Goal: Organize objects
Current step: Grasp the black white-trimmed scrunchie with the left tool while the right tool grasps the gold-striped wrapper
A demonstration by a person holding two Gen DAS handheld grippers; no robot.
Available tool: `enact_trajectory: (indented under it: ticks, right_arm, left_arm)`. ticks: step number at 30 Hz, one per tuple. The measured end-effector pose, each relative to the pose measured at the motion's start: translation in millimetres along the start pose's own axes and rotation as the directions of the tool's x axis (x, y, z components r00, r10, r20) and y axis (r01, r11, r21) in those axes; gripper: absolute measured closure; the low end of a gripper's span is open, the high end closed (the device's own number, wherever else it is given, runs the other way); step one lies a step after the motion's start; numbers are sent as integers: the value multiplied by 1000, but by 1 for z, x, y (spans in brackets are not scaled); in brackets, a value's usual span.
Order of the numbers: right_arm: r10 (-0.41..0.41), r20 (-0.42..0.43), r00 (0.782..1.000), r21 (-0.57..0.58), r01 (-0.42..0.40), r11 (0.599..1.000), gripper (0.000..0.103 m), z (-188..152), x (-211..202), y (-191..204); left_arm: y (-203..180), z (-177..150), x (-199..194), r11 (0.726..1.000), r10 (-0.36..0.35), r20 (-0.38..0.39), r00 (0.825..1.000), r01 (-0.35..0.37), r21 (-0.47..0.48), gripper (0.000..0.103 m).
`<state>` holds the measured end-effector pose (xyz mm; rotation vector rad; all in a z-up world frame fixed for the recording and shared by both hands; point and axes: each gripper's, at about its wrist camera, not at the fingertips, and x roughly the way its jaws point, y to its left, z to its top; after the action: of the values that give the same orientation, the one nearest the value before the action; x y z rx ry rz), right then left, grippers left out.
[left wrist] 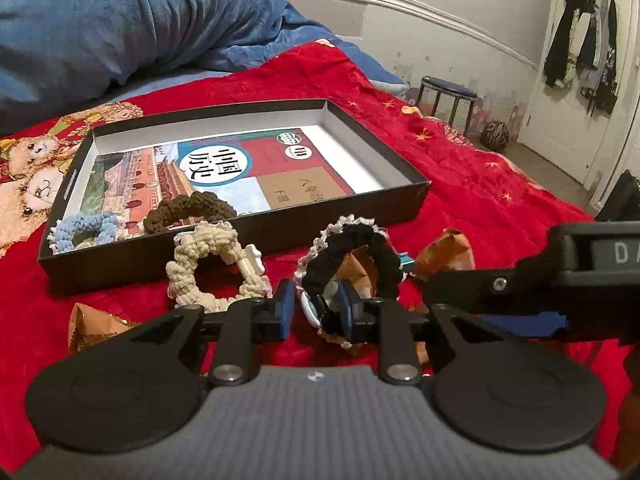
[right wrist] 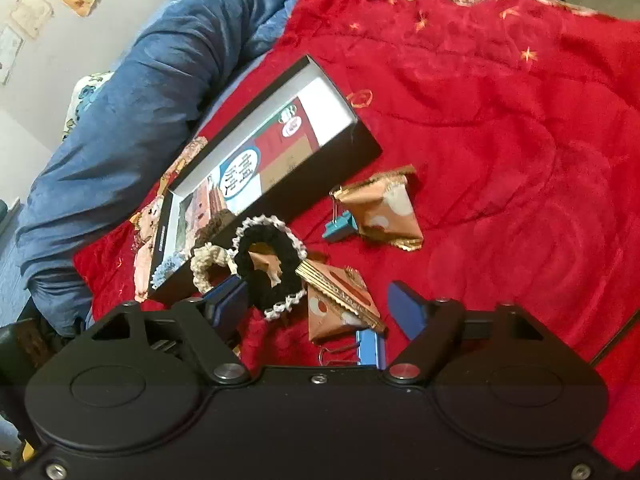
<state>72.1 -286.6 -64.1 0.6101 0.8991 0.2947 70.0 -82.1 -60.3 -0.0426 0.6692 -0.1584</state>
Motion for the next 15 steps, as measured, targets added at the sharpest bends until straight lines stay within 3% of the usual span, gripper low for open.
enact_trajectory:
  ticks: [2, 6, 9, 11, 15]
  right_arm:
    - [-6, -13, 1000, 0, 6, 1000, 33, 0, 5, 0]
    - [-26, -18, 999, -10, 26, 1000, 41, 0, 12, 2]
    - [-42, -11, 999, -10, 42, 999, 50, 0, 16, 3]
    - [-61, -9, 998, -17, 60, 998, 64, 0, 19, 4]
    - [-80, 2, 997, -31, 80, 996, 68, -1, 22, 7]
  left_arm:
    - [-5, -2, 4, 998, 39, -15, 999, -38, 40, 67]
    - [-10, -6, 8, 995, 60, -13, 998, -59, 84, 86]
    - [-7, -4, 7, 998, 41, -13, 999, -40, 47, 87]
    - [-5, -2, 5, 999, 36, -21, 999, -36, 32, 87]
    - [-5, 3, -5, 999, 34, 2, 999, -34, 30, 87]
